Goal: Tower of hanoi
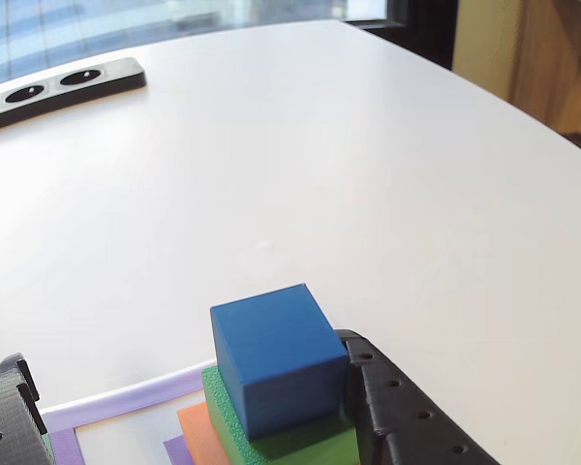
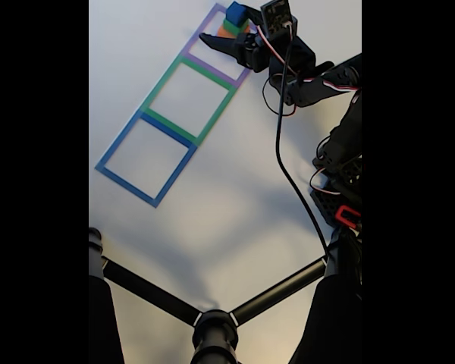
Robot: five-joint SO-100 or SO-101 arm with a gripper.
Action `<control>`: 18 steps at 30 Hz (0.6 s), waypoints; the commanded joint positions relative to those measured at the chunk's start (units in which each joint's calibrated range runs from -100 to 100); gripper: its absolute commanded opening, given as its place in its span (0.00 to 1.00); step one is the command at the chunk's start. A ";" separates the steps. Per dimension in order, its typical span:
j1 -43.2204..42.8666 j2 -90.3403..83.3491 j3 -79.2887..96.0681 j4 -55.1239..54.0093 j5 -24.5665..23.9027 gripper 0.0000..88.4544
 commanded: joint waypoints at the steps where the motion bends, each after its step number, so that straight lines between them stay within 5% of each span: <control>1: -0.49 -4.62 -1.98 1.42 0.00 0.39; 8: -0.34 -5.02 -1.26 1.98 0.00 0.24; 18: -1.25 -5.74 -1.35 2.31 0.00 0.17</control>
